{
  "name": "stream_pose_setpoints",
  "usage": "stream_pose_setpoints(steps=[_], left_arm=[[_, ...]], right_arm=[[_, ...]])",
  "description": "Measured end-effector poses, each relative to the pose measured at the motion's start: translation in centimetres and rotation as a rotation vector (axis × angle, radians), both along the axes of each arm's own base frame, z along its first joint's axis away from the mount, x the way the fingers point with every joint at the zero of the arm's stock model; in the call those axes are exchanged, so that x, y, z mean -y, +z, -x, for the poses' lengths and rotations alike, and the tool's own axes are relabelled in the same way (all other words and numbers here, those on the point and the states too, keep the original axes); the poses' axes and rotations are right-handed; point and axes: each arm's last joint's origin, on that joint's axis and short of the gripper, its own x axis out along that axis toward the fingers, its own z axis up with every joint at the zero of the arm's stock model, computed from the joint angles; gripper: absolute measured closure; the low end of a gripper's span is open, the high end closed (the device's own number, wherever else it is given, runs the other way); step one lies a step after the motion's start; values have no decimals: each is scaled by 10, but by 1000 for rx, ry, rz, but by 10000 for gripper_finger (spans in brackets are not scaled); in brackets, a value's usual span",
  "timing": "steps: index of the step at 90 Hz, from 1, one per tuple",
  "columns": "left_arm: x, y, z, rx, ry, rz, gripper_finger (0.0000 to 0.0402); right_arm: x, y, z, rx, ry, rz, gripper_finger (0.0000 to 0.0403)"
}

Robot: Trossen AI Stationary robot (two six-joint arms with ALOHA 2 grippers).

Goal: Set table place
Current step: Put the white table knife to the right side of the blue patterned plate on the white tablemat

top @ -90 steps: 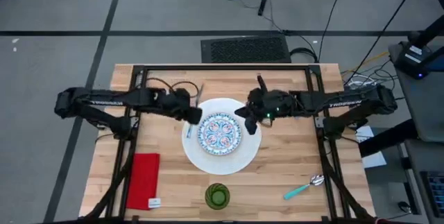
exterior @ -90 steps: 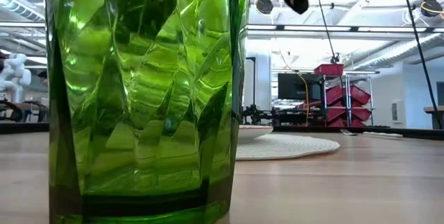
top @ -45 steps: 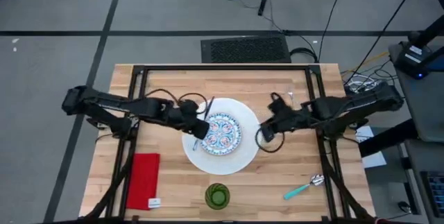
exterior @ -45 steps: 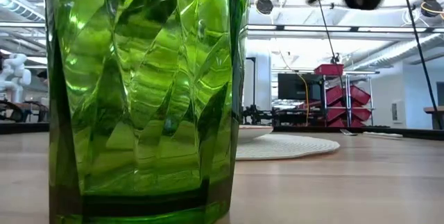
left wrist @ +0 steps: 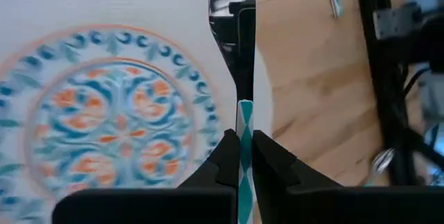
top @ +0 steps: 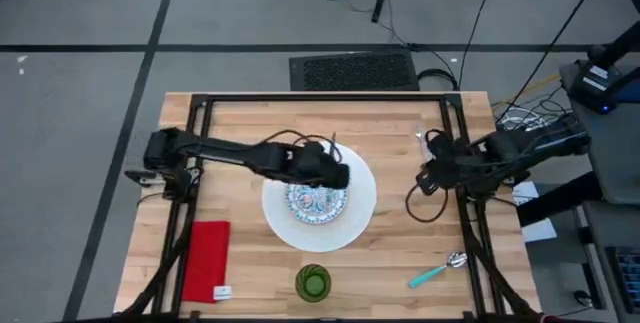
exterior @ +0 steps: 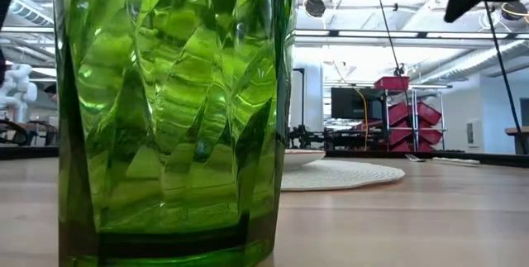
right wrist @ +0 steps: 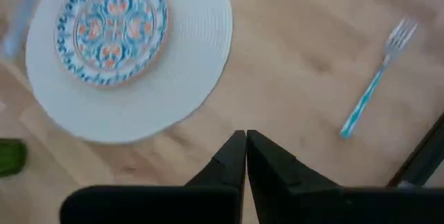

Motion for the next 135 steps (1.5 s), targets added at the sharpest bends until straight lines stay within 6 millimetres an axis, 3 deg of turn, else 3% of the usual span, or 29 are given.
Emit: stream_pose_setpoints(steps=[27,40,55,75,96,135], left_arm=[[11,-20,-60,-22,32,87,401],[11,-35,-75,-44,102,85,401],[11,-57,-80,-89,146,86,401],[10,-65,-80,-116,158,57,401],[1,-88,-88,-148,125,41,401],[-13,-99,-90,-179,125,53,397]], right_arm=[[9,0,19,-16,65,127,403],[13,-10,31,-4,60,116,403],[17,-19,45,25,45,78,403],[20,-19,56,87,45,46,403],[21,-16,57,133,72,47,403],[20,-16,57,124,94,38,403]])
